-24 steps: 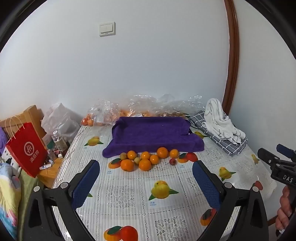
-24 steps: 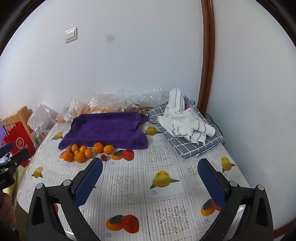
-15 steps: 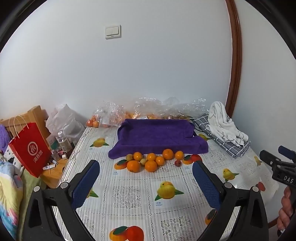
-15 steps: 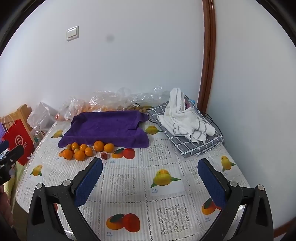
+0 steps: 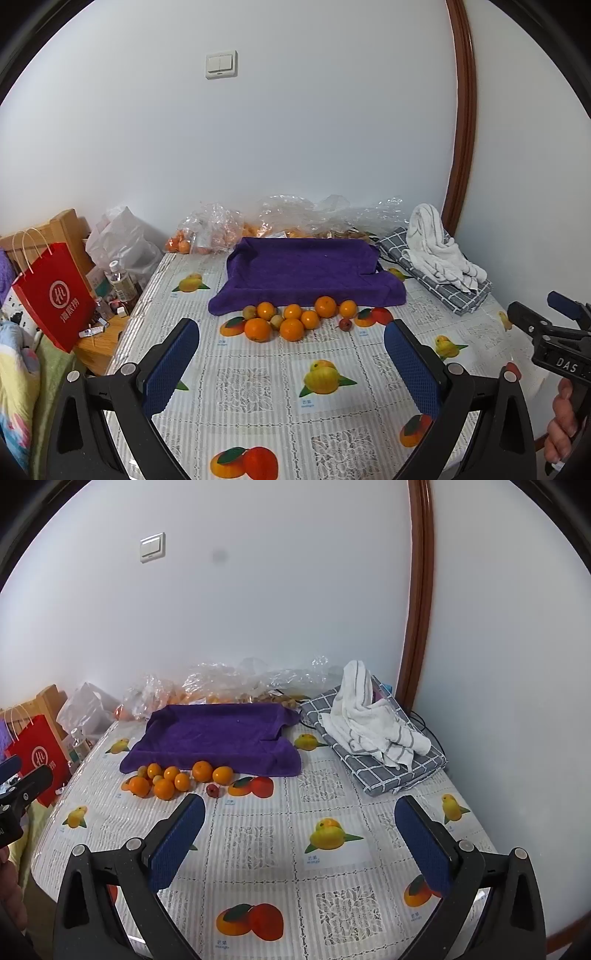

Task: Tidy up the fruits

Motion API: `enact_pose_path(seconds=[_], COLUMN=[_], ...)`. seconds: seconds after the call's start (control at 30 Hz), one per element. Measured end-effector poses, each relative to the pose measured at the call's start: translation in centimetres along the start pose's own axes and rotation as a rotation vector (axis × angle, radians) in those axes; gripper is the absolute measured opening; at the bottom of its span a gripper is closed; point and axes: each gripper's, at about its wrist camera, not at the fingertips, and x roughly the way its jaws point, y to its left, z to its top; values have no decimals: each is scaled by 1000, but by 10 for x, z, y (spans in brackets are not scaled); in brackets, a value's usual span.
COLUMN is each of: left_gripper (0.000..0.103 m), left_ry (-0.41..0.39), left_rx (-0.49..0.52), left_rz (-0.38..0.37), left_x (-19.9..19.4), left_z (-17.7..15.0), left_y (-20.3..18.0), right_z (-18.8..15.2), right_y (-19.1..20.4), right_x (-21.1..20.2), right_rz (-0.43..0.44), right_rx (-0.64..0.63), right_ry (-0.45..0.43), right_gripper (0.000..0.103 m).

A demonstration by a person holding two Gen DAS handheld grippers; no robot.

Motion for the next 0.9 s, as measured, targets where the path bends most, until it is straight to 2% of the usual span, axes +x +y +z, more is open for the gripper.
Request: enact_pose_path(seconds=[0.9], left_gripper=[101], left_ry=[-14], left_rx=[11], left_rz=[2], left_x=[-4], left_z=[-6], left_y=[-7], right_z=[-4], right_y=[4], right_x=[-5], right_rz=[10], right_rx=[1], right_ry=[-11], right_gripper=[101])
